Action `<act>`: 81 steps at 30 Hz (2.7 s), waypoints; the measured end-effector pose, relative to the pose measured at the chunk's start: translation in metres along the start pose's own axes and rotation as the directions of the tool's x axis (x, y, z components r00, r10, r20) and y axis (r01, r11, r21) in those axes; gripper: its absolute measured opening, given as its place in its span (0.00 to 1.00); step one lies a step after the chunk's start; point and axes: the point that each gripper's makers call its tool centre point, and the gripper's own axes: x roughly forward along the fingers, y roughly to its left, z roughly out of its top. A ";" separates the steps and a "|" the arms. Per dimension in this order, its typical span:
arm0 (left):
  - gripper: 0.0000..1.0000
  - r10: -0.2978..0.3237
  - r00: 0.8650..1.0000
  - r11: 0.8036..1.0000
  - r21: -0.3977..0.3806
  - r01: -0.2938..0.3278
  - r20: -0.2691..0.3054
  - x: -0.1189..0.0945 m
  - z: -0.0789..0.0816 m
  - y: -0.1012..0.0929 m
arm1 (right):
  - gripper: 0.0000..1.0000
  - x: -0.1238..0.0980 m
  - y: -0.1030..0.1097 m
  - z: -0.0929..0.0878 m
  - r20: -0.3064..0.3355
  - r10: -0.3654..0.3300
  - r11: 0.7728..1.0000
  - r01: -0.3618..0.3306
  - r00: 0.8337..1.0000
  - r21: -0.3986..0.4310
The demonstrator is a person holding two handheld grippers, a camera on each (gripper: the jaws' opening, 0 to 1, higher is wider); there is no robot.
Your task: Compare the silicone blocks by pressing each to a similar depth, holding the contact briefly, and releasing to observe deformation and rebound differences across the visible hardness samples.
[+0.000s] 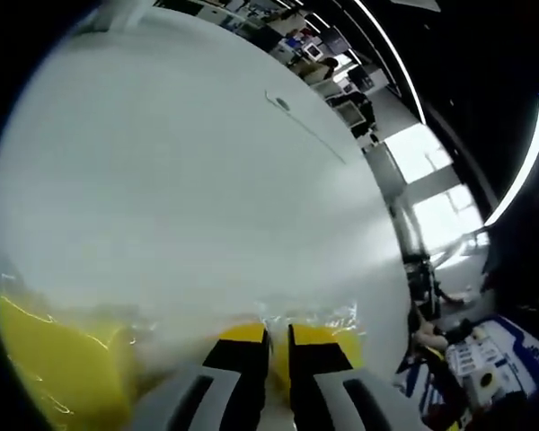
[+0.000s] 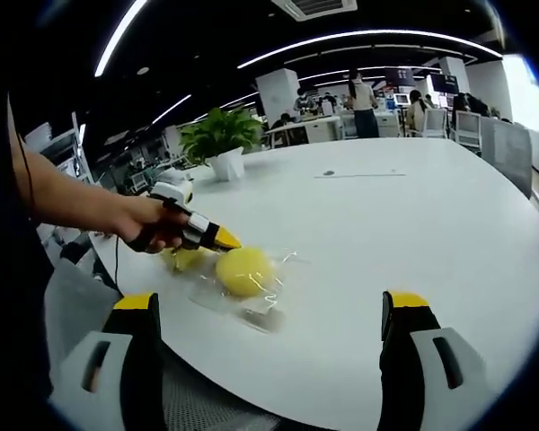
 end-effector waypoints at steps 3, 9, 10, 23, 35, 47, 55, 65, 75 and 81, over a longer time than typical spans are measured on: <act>0.03 -0.005 1.000 1.000 0.022 0.005 -0.001 0.000 0.000 -0.002 | 0.96 0.001 0.000 0.002 0.003 0.000 1.000 0.000 1.000 -0.004; 0.00 -0.020 1.000 0.999 0.025 0.020 0.000 0.000 0.000 -0.003 | 0.96 0.003 0.001 -0.003 -0.013 0.007 1.000 -0.007 1.000 0.001; 0.00 -0.023 1.000 0.999 0.025 0.023 0.001 0.000 0.000 -0.003 | 0.96 0.004 0.002 -0.003 -0.018 0.011 1.000 -0.011 1.000 -0.005; 0.00 -0.045 0.999 0.999 0.001 0.045 0.015 -0.001 0.000 -0.004 | 0.94 0.007 0.004 0.002 -0.010 0.004 1.000 -0.005 1.000 -0.012; 0.00 -0.045 0.999 0.999 -0.023 0.045 -0.008 -0.002 -0.002 -0.004 | 0.96 0.004 0.000 -0.003 -0.024 0.012 0.999 -0.011 1.000 0.035; 0.00 -0.081 0.997 0.997 -0.015 0.081 0.012 0.001 0.004 -0.021 | 0.96 0.004 -0.001 0.000 -0.020 0.014 1.000 -0.014 1.000 0.020; 0.00 -0.160 0.987 0.979 0.127 0.157 0.019 -0.004 0.013 -0.054 | 0.96 0.003 -0.002 0.002 -0.010 0.015 1.000 -0.015 1.000 0.019; 0.00 -0.158 0.987 0.939 0.315 0.141 0.030 -0.014 0.023 -0.070 | 0.96 0.000 -0.002 0.005 -0.009 0.017 1.000 -0.017 1.000 0.000; 0.00 -0.227 0.971 0.878 0.446 0.174 0.068 -0.029 0.041 -0.095 | 0.96 -0.001 -0.002 0.008 0.008 0.013 1.000 -0.013 1.000 0.007; 0.00 -0.259 0.964 0.847 0.493 0.198 0.058 -0.041 0.047 -0.107 | 0.96 0.000 -0.002 0.009 0.011 0.014 1.000 -0.014 1.000 0.013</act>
